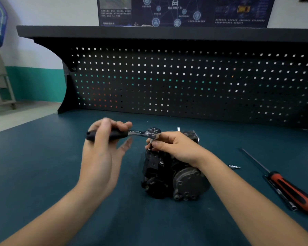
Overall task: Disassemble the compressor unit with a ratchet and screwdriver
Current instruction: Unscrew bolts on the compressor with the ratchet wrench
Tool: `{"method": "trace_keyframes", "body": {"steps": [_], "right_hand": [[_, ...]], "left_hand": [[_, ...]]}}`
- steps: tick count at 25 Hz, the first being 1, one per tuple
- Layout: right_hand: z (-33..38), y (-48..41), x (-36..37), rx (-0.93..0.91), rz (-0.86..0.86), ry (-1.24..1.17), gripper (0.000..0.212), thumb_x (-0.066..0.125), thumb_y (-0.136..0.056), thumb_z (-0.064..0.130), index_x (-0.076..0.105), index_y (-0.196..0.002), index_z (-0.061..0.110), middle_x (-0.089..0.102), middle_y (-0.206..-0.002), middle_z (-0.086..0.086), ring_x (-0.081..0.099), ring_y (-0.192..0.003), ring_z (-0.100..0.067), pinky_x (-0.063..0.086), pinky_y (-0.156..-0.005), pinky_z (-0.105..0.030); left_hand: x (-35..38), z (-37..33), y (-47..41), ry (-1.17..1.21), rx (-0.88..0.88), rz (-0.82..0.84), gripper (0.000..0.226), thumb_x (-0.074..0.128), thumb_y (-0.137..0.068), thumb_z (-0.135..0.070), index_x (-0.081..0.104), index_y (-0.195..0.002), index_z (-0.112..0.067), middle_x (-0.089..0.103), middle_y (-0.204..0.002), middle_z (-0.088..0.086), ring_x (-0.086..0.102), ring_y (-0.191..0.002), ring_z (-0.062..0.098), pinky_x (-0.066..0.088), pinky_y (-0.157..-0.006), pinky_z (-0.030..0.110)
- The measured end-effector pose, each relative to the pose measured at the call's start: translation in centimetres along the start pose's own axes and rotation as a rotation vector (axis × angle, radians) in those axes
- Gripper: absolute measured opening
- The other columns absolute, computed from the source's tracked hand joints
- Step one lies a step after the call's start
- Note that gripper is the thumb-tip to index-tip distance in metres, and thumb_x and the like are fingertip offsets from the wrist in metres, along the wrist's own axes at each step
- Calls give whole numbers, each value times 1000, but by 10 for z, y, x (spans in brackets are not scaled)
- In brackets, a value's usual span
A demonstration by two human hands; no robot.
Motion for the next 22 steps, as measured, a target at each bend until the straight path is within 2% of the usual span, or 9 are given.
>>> {"method": "trace_keyframes", "body": {"steps": [2,4,7,12,15,18,20,22], "right_hand": [[0,0,-2,4,-8,-16,15,54,-92,7,65,-96,16,68,-91,5,63,-75,6,46,-73,-8],[-1,0,-2,11,-23,-35,14,57,-90,8,66,-95,16,70,-91,4,64,-77,4,47,-73,-8],[-1,-3,-2,18,-54,8,9,61,-88,13,69,-93,13,72,-96,-4,63,-78,1,49,-76,-10],[-2,-8,-1,47,-94,70,18,61,-89,18,71,-95,5,68,-89,-1,58,-70,3,46,-75,-8],[-3,-7,-2,48,-97,68,19,61,-89,19,71,-95,4,69,-87,-1,59,-74,0,46,-76,-10],[-4,-8,-2,56,-110,82,20,61,-90,21,71,-99,6,70,-93,-6,59,-81,-5,46,-81,-16],[-3,-8,0,55,-92,105,20,61,-90,23,70,-102,11,67,-89,1,57,-80,-2,45,-79,-14],[-2,-8,2,49,-76,116,20,61,-90,24,70,-104,14,67,-91,3,56,-79,0,45,-80,-14]], "left_hand": [[4,-1,21,-43,27,35,17,49,-85,-32,59,-71,-31,68,-82,-10,64,-95,5,49,-82,41],[3,0,23,-72,40,45,13,48,-79,-38,57,-77,-28,70,-86,-10,64,-96,4,48,-85,43],[-6,3,-12,-35,28,25,21,43,-94,-36,49,-79,-23,67,-73,-9,66,-88,8,50,-80,38],[-10,63,-91,73,-420,-73,37,32,-100,-46,46,-76,-21,61,-55,-11,66,-59,5,43,-70,35],[9,94,-104,117,-547,-51,39,34,-99,-46,47,-73,-19,62,-55,-9,66,-56,5,42,-73,37],[5,87,-101,252,-534,-36,38,34,-99,-45,43,-69,-23,64,-57,-12,68,-62,4,42,-75,40],[-8,71,-93,245,-481,3,36,33,-99,-44,44,-71,-25,66,-65,-14,69,-71,1,41,-75,45],[-19,54,-80,230,-432,-25,33,35,-99,-43,46,-73,-25,67,-71,-15,69,-76,1,44,-74,48]]}}
Point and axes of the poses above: each hand's wrist, its own y-axis away from the middle knuckle, its own x-axis out of the palm, z = x × y, the point moved 6 cm from there along -y, towards the middle knuckle
